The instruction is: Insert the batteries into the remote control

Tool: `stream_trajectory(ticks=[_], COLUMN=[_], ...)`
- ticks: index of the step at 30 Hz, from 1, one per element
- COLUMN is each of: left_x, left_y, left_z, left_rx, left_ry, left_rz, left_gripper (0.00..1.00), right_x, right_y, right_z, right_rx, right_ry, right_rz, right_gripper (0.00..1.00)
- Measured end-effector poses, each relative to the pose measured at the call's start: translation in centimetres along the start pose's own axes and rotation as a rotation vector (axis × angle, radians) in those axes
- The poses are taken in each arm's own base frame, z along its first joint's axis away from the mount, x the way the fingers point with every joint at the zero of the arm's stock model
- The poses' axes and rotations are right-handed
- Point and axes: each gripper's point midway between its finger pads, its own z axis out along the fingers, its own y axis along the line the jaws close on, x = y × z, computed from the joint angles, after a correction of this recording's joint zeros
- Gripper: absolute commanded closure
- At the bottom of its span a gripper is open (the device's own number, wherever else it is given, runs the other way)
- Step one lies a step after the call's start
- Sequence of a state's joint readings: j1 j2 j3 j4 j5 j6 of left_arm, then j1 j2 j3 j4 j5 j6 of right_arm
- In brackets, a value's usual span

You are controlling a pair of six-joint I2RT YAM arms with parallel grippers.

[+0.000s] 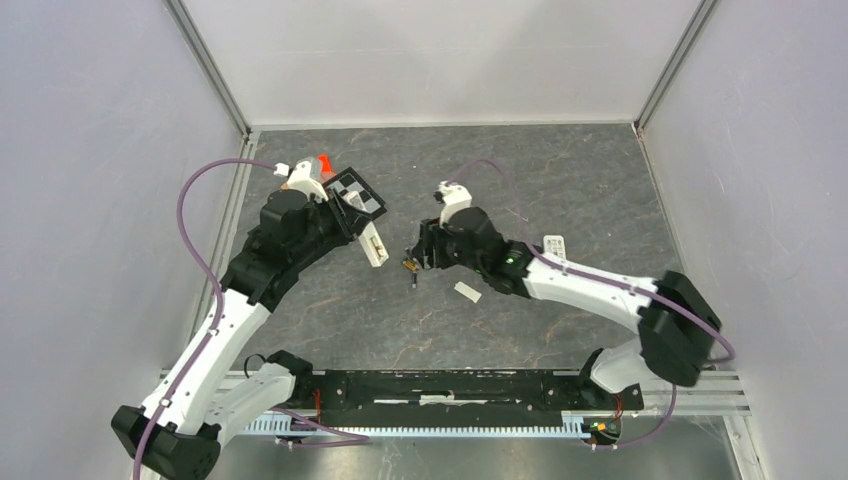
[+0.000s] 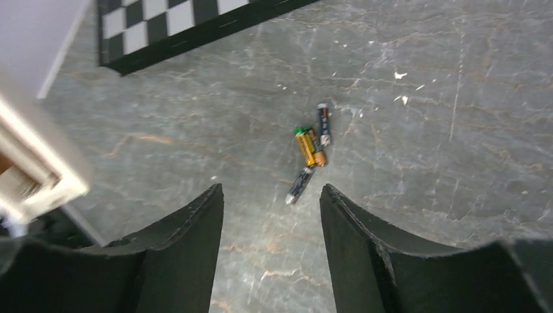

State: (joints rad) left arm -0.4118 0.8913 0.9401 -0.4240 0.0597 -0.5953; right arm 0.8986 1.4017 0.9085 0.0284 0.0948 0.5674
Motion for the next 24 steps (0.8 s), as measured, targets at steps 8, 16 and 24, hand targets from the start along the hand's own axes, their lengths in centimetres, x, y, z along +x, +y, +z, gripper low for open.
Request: stream_trajectory(ticks=[8, 16, 24], left_x=[-0.2, -0.6, -0.4], left_y=[2.3, 3.9, 7.0], left_z=[-0.9, -1.5, -1.7], left_rx=[-0.126, -0.208, -0.345], left_ry=[-0.004, -0.030, -0.077], left_rz=[0.043, 0.065, 0.074], left_gripper=[0.98, 0.98, 0.98], right_x=[1.7, 5.0, 2.9], right_y=[-1.5, -5.3, -6.9], right_z=[6.0, 9.6, 11.7], right_rx=[0.182, 0.262, 0.223], right_ry=[0.096, 0.221, 0.215], right_rz=[-0.330, -0.505, -0.493], right_gripper=[0.69, 0.63, 0.54])
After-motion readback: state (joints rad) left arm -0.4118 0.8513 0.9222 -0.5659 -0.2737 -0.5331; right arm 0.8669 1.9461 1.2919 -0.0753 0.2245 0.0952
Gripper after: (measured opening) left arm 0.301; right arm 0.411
